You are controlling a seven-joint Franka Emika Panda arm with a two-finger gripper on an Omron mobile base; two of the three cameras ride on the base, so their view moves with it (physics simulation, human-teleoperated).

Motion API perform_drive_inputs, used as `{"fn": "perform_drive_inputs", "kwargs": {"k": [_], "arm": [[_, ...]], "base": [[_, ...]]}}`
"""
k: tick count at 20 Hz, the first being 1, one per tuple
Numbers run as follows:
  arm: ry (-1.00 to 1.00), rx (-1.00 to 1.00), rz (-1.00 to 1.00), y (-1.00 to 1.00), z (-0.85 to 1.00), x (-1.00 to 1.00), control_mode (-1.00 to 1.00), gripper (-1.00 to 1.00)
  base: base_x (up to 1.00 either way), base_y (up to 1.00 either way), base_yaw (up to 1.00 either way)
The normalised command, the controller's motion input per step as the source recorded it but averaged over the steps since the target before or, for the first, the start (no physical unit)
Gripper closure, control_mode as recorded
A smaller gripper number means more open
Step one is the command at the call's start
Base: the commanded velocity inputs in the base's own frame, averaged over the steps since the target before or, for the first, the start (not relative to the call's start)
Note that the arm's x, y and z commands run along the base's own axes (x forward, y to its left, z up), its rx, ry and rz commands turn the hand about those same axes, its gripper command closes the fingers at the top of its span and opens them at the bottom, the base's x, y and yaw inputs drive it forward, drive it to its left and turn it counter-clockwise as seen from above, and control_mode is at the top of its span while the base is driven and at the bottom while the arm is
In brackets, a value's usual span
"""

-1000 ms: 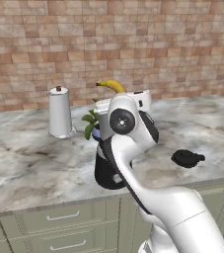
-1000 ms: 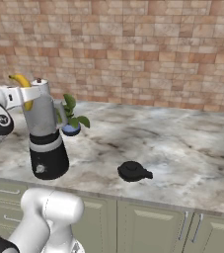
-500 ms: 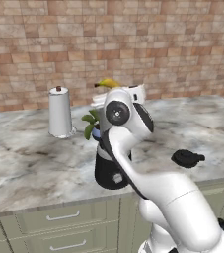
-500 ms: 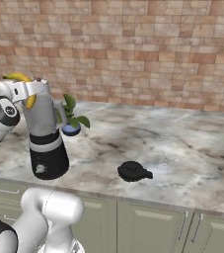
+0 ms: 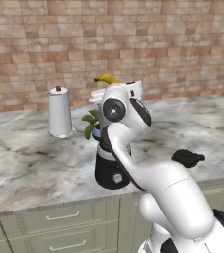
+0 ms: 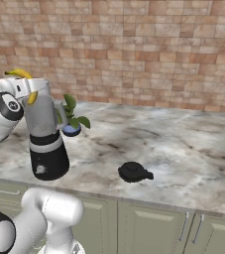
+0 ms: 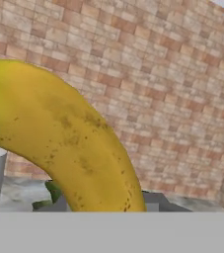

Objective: Open the blender lid, put the banana in the blender, close the lid, and start the blender.

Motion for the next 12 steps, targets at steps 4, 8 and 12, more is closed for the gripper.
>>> {"fn": "perform_drive_inputs", "kwargs": {"k": [4,8,12], "arm": [[-0.08,0.00,-0.01,0.00,0.01,0.30,-1.00,1.00],[-0.01,0.00,0.00,0.00,-0.09,0.25,-1.00,1.00],[0.03,0.00,0.00,0.00,-0.25,0.02,-1.00,1.00]], "base": [[0.00,0.00,0.00],[0.00,0.00,0.00],[0.00,0.00,0.00]]}}
